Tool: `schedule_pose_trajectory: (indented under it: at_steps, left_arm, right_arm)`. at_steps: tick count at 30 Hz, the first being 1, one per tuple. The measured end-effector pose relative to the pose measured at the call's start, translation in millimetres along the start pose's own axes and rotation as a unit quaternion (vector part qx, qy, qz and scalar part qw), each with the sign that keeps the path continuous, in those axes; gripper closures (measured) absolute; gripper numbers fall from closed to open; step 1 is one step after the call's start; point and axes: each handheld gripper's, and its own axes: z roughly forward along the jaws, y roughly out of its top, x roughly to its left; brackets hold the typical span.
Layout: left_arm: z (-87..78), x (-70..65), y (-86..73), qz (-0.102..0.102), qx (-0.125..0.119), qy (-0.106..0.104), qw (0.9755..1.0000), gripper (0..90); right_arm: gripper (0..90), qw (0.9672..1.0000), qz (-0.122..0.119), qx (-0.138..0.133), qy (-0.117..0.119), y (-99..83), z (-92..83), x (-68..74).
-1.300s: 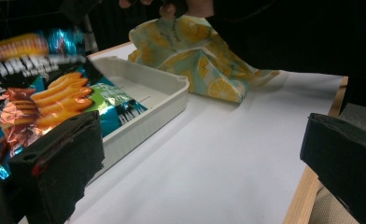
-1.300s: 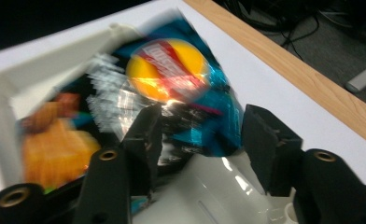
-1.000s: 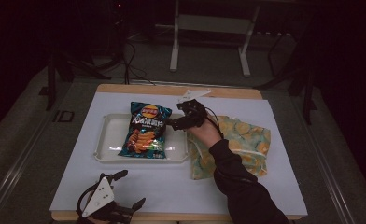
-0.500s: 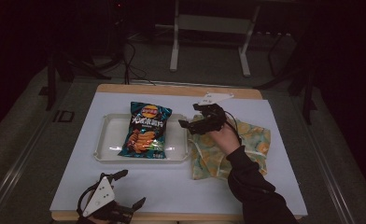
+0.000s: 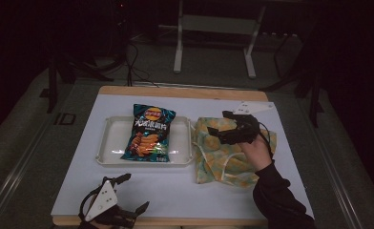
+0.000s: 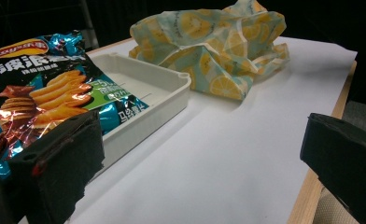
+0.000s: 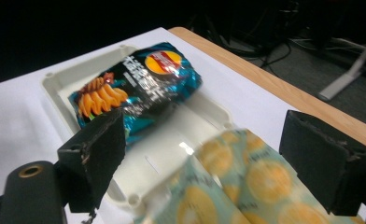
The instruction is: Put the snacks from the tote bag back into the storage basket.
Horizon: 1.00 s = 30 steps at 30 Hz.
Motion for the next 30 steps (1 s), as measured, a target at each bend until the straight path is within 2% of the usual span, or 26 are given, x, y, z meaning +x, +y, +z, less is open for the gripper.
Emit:
schedule_pose_trajectory:
  at_steps: [9, 10, 14, 18, 27, 30]
  left_arm:
    - [0.0, -0.2, 0.0, 0.000, 0.000, 0.000, 1.0000, 0.1]
    - [0.0, -0.1, 0.0, 0.000, 0.000, 0.001, 1.0000, 0.1]
    - [0.3, -0.1, 0.0, -0.001, 0.001, 0.001, 1.0000, 0.1]
    - [0.3, -0.1, 0.0, 0.000, 0.001, 0.001, 1.0000, 0.2]
    - [1.1, 0.2, 0.0, 0.000, 0.003, 0.003, 1.0000, 0.1]
    - [1.1, 0.0, 0.0, 0.000, 0.003, 0.002, 1.0000, 0.1]
  right_arm:
    - [14.6, 0.9998, 0.010, -0.010, -0.016, -18.7, -28.5, -7.8]
    - [14.6, 0.9996, 0.014, -0.013, -0.019, -24.5, -36.1, -8.9]
    - [14.7, 0.9994, 0.017, -0.017, -0.022, -34.4, -47.4, -10.4]
    - [14.9, 0.9989, 0.021, -0.020, -0.038, -51.6, -65.2, -14.2]
    - [14.9, 0.9978, 0.024, -0.018, -0.060, -79.0, -86.1, -13.8]
    - [14.9, 0.9977, 0.025, -0.020, -0.060, -86.3, -89.7, -13.5]
